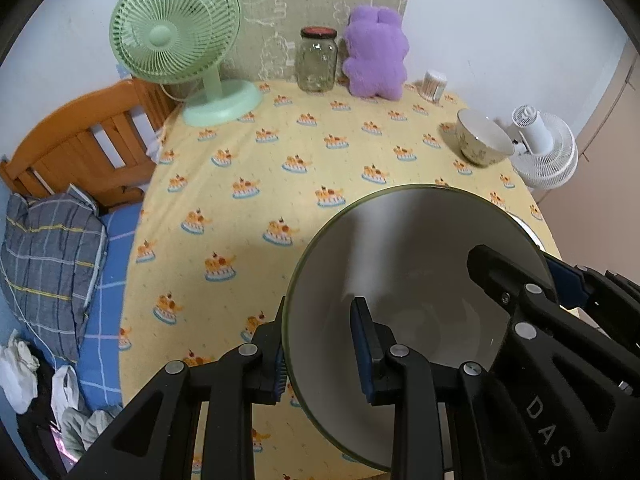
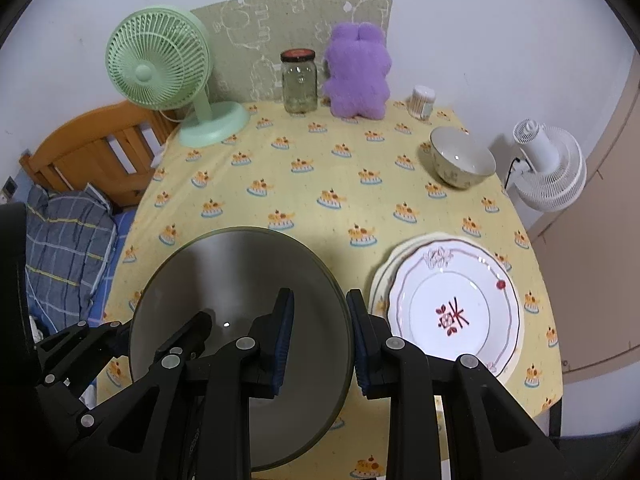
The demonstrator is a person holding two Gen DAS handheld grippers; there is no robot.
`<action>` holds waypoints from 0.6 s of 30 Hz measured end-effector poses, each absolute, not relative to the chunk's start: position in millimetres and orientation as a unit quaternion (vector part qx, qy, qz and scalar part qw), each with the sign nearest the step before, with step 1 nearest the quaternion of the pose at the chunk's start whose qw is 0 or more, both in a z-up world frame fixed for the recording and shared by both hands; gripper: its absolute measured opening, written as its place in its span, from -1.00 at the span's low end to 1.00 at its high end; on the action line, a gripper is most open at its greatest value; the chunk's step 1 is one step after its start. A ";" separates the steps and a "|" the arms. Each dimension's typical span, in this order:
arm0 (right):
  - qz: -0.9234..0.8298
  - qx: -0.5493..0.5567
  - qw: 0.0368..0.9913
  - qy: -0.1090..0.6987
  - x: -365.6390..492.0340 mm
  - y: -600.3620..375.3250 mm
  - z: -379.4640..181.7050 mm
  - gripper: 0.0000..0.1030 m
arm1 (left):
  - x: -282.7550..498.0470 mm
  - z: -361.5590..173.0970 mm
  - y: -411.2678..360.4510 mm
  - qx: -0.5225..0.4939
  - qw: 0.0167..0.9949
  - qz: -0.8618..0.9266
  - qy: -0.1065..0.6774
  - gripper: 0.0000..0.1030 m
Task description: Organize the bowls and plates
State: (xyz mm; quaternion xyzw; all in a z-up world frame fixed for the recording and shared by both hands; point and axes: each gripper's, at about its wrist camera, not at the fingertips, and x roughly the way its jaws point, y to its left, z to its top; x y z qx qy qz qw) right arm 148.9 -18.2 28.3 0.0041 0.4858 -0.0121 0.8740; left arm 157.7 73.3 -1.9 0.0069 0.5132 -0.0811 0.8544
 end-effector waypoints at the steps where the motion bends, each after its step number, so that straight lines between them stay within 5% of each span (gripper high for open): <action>1: -0.013 0.003 0.872 0.489 148.2 -17.9 25.9 -0.41 | 157.5 -4.8 73.6 0.005 0.852 -0.083 0.516 -0.51; 18: -0.020 -0.016 0.842 0.539 159.4 -13.1 -10.7 -0.41 | 166.7 -47.3 73.9 -0.010 0.818 -0.091 0.568 -0.51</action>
